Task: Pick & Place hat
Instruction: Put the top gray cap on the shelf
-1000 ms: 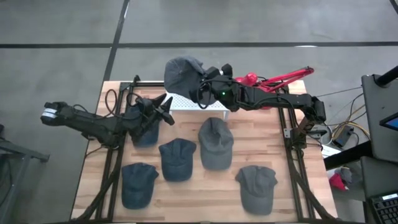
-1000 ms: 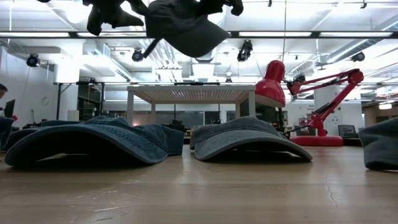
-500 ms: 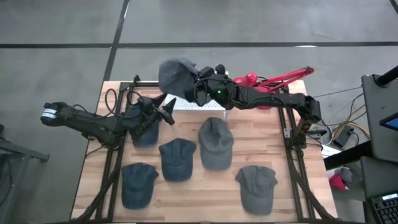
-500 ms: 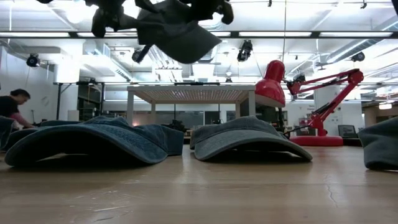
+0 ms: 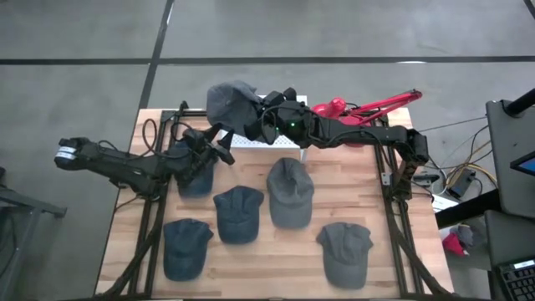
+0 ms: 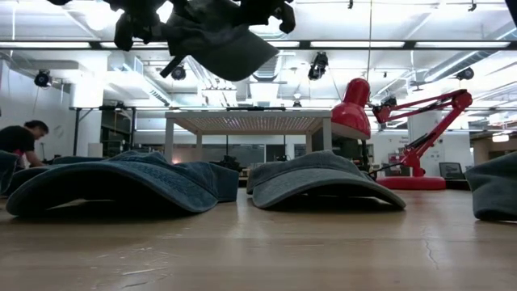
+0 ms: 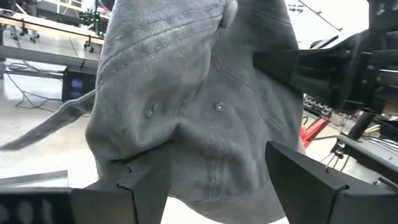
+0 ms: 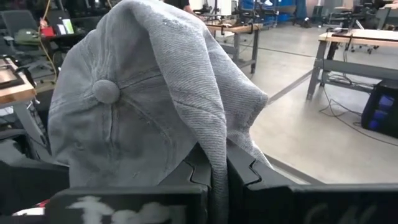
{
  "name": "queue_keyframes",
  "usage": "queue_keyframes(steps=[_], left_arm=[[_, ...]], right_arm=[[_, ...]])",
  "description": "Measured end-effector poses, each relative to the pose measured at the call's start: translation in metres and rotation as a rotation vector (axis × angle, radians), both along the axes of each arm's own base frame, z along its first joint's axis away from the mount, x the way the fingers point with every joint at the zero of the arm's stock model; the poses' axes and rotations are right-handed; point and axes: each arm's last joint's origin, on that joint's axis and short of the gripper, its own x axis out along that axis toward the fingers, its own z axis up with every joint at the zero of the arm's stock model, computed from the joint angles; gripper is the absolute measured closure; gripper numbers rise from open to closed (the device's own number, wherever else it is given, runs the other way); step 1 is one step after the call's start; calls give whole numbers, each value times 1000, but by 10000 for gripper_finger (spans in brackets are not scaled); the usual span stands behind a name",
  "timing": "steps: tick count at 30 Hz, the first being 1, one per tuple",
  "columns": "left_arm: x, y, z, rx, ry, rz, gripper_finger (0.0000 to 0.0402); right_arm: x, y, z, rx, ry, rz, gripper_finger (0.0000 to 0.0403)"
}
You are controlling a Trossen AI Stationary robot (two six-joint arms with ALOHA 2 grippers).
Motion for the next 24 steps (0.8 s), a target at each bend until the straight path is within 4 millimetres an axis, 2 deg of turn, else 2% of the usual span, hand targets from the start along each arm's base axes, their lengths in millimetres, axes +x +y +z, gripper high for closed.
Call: queue_keyframes(steps=[16, 24], left_arm=[[1, 8, -1, -6, -8, -1, 141], [3, 15, -1, -29, -47, -49, 186]], right_arm=[[-2, 4, 7, 19, -15, 148, 394], [-2, 5, 6, 20, -14, 154, 394]])
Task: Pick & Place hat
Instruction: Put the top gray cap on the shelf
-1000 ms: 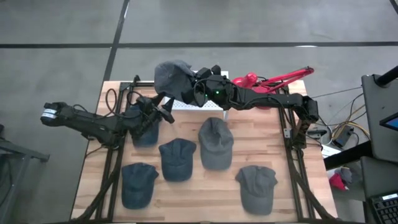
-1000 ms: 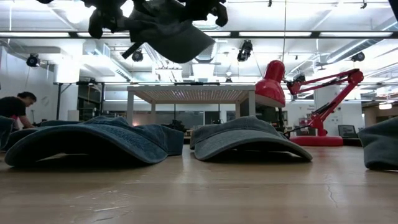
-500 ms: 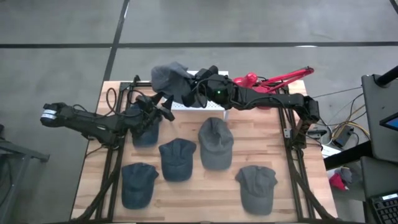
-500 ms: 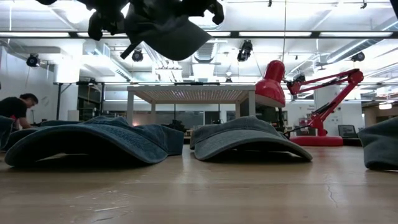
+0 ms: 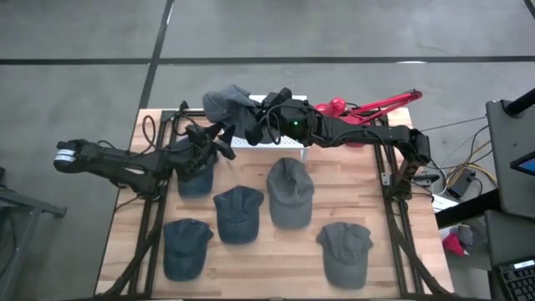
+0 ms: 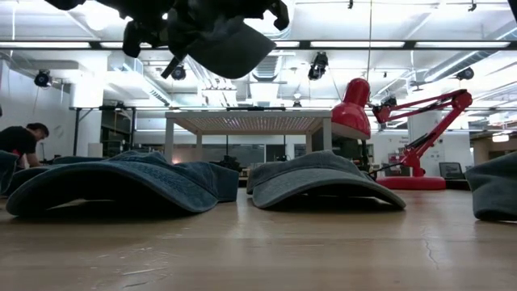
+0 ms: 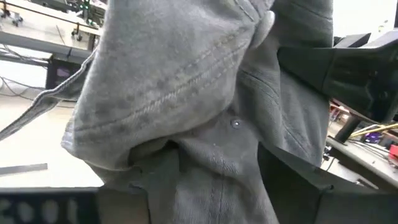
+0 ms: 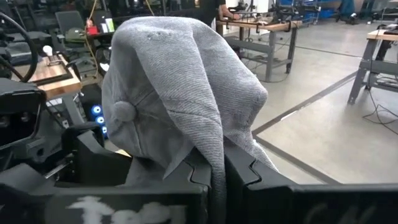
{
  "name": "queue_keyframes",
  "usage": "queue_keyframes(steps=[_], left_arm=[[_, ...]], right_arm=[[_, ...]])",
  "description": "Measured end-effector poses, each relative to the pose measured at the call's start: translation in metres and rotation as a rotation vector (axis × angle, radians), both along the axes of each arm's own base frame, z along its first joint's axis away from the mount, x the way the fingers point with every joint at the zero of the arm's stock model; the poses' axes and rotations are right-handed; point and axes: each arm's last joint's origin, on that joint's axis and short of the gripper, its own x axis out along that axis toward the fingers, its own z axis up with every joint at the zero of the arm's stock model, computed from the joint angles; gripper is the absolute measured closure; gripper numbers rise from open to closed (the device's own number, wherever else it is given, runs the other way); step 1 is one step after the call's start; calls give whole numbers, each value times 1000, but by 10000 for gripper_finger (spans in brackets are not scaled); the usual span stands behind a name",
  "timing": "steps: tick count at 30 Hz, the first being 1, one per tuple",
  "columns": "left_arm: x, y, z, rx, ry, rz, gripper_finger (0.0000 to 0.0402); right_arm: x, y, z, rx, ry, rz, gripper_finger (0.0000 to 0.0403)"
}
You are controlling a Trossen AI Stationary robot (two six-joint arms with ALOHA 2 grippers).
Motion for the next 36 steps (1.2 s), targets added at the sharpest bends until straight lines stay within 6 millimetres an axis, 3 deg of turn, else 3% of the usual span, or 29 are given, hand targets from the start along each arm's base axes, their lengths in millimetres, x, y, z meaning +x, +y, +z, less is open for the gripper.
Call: queue_keyframes(steps=[15, 36], left_arm=[[5, 1, -2, -4, -3, -122, 390], [-8, 0, 8, 34, -1, -155, 400]], right_arm=[[-1, 0, 0, -1, 4, 0, 394], [-3, 0, -8, -26, 131, 4, 385]])
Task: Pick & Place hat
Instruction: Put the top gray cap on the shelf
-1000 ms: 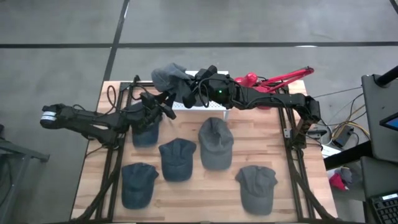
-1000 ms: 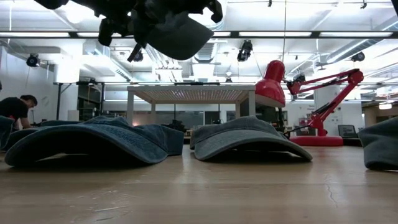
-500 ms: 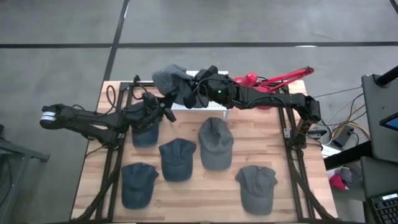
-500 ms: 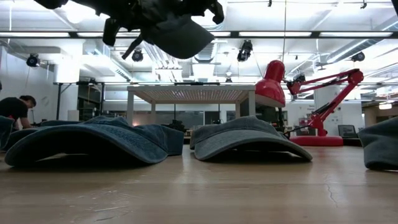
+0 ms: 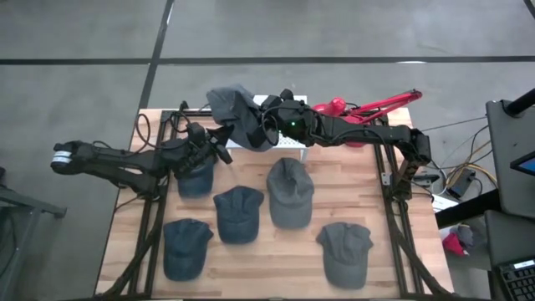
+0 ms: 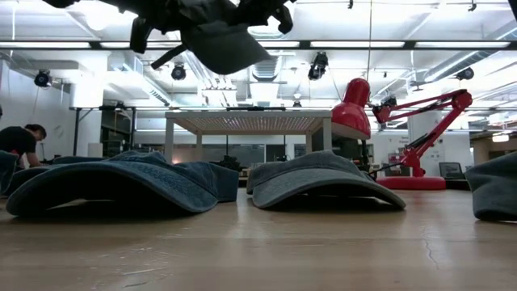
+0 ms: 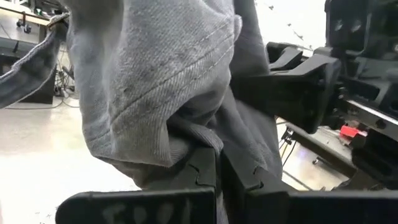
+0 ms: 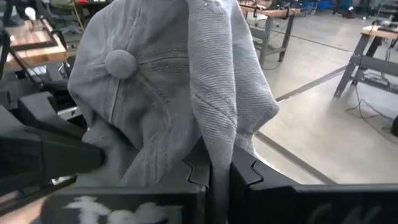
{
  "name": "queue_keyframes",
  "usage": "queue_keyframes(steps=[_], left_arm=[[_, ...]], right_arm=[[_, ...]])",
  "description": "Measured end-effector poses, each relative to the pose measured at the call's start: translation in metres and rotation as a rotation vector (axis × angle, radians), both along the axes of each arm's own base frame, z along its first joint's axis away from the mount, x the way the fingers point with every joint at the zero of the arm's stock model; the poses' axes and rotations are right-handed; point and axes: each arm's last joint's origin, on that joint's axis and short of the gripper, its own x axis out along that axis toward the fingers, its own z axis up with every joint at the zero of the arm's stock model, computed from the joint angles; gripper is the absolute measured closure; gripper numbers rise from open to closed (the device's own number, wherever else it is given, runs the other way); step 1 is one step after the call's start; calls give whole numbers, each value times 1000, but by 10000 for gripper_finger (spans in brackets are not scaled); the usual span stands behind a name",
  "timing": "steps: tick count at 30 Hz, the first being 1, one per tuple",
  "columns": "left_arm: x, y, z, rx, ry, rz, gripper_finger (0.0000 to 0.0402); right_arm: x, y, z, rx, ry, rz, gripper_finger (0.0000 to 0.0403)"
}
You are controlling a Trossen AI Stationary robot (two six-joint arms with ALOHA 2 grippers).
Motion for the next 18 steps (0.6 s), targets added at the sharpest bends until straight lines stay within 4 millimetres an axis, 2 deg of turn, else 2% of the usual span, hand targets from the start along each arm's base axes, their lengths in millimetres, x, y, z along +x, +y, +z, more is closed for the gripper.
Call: queue_keyframes(steps=[18], left_arm=[[-8, 3, -1, -1, 46, 43, 401]], right_arm=[[-10, 3, 10, 5, 94, 39, 237]])
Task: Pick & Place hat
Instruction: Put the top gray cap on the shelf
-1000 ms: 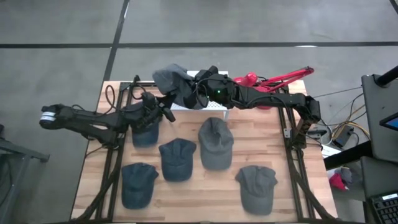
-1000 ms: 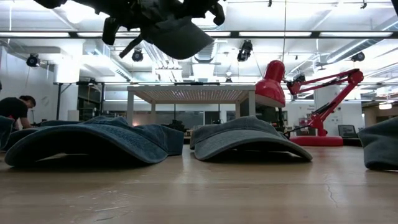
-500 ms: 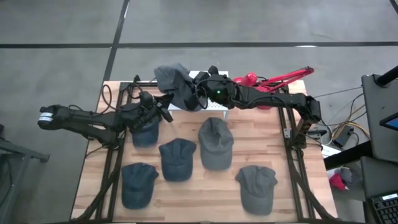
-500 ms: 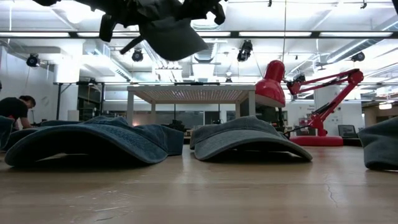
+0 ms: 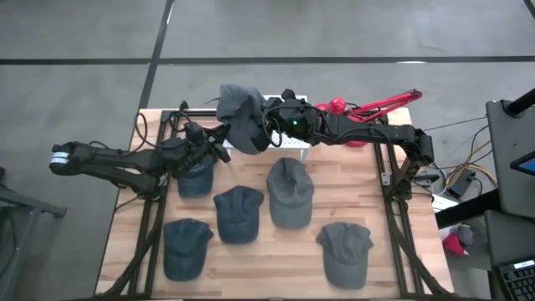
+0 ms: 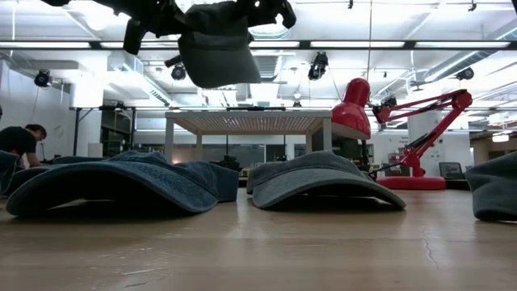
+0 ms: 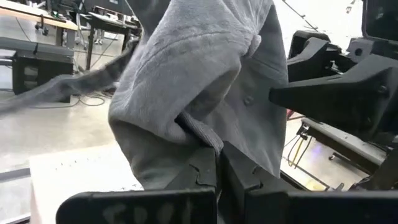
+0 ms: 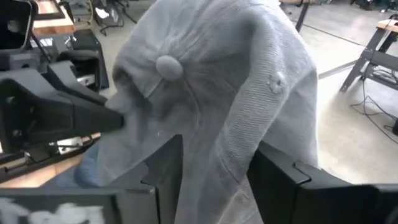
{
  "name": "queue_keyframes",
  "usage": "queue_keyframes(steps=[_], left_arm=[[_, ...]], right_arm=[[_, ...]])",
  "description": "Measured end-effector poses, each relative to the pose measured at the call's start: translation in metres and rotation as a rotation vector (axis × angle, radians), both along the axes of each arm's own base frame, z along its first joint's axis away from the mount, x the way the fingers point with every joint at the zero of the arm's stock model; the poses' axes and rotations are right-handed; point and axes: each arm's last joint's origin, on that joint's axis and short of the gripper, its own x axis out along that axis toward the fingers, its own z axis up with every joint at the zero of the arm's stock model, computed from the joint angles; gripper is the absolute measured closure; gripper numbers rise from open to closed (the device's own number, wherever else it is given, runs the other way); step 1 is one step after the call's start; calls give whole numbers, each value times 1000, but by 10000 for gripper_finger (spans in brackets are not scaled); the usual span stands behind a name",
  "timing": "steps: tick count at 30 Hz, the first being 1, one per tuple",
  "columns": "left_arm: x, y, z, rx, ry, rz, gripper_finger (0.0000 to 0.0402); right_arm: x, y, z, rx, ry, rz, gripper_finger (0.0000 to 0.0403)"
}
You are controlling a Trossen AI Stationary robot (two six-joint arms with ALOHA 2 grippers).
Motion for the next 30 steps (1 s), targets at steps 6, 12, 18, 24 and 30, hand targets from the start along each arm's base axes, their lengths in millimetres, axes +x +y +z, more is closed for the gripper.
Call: queue_keyframes(steps=[6, 12, 18, 24, 30], left_arm=[[-8, 4, 5, 17, -8, 23, 401], [-21, 9, 13, 19, -38, 18, 401], [-26, 13, 16, 15, -72, -45, 401], [-25, 21, 16, 4, -92, -99, 401], [-26, 34, 16, 5, -98, -105, 401]], right_arm=[[-10, 1, 4, 7, 54, -1, 219], [-25, 2, 4, 17, 153, -2, 222], [-39, 1, 9, 18, 210, -9, 232], [-51, -8, 10, 37, 265, -45, 244], [-55, -14, 4, 49, 308, -63, 256]])
